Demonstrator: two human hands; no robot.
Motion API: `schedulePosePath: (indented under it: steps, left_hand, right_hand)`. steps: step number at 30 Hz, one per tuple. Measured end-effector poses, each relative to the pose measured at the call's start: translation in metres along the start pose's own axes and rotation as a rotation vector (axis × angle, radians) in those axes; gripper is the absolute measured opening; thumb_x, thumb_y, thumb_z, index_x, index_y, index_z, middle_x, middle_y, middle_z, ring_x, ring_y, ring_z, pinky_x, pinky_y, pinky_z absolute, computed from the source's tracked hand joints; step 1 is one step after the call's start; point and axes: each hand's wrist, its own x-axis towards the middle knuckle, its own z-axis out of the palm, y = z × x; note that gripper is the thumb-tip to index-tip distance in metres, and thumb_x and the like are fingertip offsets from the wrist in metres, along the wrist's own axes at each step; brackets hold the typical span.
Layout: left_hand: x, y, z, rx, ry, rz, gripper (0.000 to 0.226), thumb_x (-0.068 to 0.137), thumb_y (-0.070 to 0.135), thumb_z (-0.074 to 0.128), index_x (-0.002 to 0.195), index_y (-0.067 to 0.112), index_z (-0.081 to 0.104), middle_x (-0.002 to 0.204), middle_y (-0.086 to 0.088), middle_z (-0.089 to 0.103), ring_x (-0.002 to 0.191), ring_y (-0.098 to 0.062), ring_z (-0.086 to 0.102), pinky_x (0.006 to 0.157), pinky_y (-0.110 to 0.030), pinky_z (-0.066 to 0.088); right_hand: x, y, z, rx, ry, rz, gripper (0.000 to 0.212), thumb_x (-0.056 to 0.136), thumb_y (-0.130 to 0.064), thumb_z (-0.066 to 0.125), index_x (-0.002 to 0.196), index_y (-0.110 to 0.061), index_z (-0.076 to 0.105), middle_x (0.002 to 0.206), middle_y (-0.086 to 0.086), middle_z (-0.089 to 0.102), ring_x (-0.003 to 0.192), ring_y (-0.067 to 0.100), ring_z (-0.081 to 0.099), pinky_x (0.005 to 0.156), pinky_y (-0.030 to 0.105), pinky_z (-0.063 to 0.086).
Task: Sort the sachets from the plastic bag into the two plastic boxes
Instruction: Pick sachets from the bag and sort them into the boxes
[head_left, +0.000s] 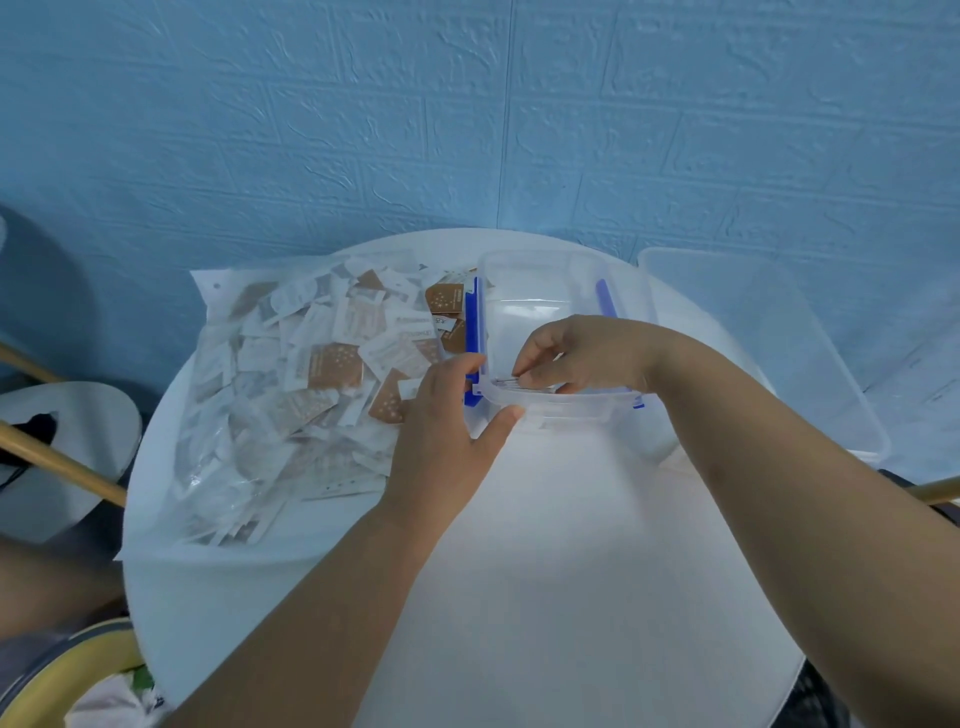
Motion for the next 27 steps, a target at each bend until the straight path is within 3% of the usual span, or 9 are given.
schedulePosePath:
  steps: [4, 6, 9, 11, 13, 16, 18, 22, 27]
  left_hand:
    - [-0.002, 0.008, -0.009, 0.045, 0.021, 0.050, 0.042, 0.084, 0.026, 0.065, 0.123, 0.018, 0.050, 0.114, 0.010, 0.045, 0.098, 0.001, 0.041, 0.074, 0.004, 0.034]
    - [-0.007, 0.014, -0.019, 0.035, 0.071, 0.144, 0.035, 0.085, 0.025, 0.062, 0.117, 0.014, 0.055, 0.110, 0.009, 0.048, 0.097, 0.002, 0.043, 0.078, 0.001, 0.035]
    - [-0.023, 0.018, -0.041, -0.010, 0.166, 0.240, 0.026, 0.085, 0.027, 0.052, 0.104, 0.012, 0.062, 0.099, 0.010, 0.057, 0.092, -0.001, 0.055, 0.081, -0.007, 0.042]
    - [-0.041, 0.014, -0.058, -0.003, 0.208, 0.262, 0.019, 0.086, 0.024, 0.052, 0.094, 0.012, 0.064, 0.088, 0.013, 0.061, 0.083, 0.001, 0.059, 0.077, -0.007, 0.043]
    - [-0.061, 0.002, -0.075, 0.062, 0.215, 0.256, 0.019, 0.086, 0.025, 0.053, 0.087, 0.011, 0.066, 0.082, 0.012, 0.063, 0.078, 0.001, 0.059, 0.074, -0.006, 0.042]
    - [-0.084, -0.026, -0.097, 0.258, 0.189, 0.195, 0.024, 0.084, 0.029, 0.051, 0.081, 0.012, 0.067, 0.078, 0.011, 0.062, 0.075, -0.003, 0.054, 0.071, -0.009, 0.041]
    - [-0.091, -0.045, -0.107, 0.388, 0.143, 0.136, 0.028, 0.084, 0.031, 0.046, 0.079, 0.013, 0.066, 0.077, 0.008, 0.063, 0.075, -0.005, 0.052, 0.072, -0.012, 0.036]
    - [-0.089, -0.066, -0.120, 0.500, 0.038, 0.066, 0.039, 0.088, 0.034, 0.037, 0.091, 0.011, 0.068, 0.089, -0.002, 0.068, 0.085, -0.018, 0.059, 0.084, -0.014, 0.032]
    - [-0.058, -0.061, -0.129, 0.462, 0.060, 0.017, 0.035, 0.090, 0.029, 0.046, 0.119, 0.013, 0.062, 0.118, -0.001, 0.062, 0.111, -0.018, 0.054, 0.092, -0.018, 0.031]
  right_hand:
    - [-0.005, -0.004, 0.000, -0.027, 0.063, -0.014, 0.019, 0.088, -0.032, 0.060, 0.103, -0.023, 0.065, 0.107, -0.009, 0.064, 0.099, 0.011, 0.059, 0.092, 0.025, 0.044]
    - [-0.010, -0.010, 0.000, -0.016, 0.206, -0.061, 0.020, 0.089, -0.032, 0.059, 0.105, -0.021, 0.064, 0.110, -0.009, 0.063, 0.098, 0.008, 0.057, 0.085, 0.015, 0.036]
    - [-0.024, -0.029, 0.007, 0.060, 0.415, -0.251, 0.008, 0.089, -0.023, 0.059, 0.096, -0.021, 0.064, 0.097, -0.009, 0.064, 0.090, 0.007, 0.058, 0.080, 0.016, 0.043]
    - [-0.038, -0.044, 0.020, 0.176, 0.404, -0.380, 0.007, 0.088, -0.018, 0.061, 0.085, -0.024, 0.063, 0.079, -0.015, 0.062, 0.076, 0.002, 0.056, 0.078, 0.019, 0.045]
    - [-0.053, -0.058, 0.042, 0.230, 0.277, -0.458, 0.015, 0.087, -0.016, 0.062, 0.078, -0.028, 0.062, 0.073, -0.015, 0.061, 0.069, -0.002, 0.055, 0.074, 0.019, 0.047]
    - [-0.061, -0.069, 0.083, 0.087, 0.078, -0.510, 0.007, 0.088, -0.018, 0.062, 0.085, -0.019, 0.069, 0.084, -0.005, 0.067, 0.076, 0.004, 0.059, 0.072, 0.018, 0.049]
    - [-0.055, -0.069, 0.107, -0.020, 0.044, -0.526, 0.015, 0.090, -0.019, 0.060, 0.096, -0.011, 0.070, 0.094, 0.001, 0.069, 0.082, 0.008, 0.060, 0.077, 0.020, 0.049]
    - [-0.038, -0.061, 0.129, -0.201, 0.152, -0.531, 0.025, 0.092, -0.018, 0.054, 0.115, -0.015, 0.064, 0.115, 0.001, 0.064, 0.100, 0.008, 0.055, 0.084, 0.004, 0.031]
    - [-0.023, -0.060, 0.125, -0.215, 0.348, -0.469, 0.038, 0.093, -0.013, 0.049, 0.131, -0.014, 0.051, 0.136, 0.004, 0.051, 0.124, 0.017, 0.047, 0.105, 0.025, 0.034]
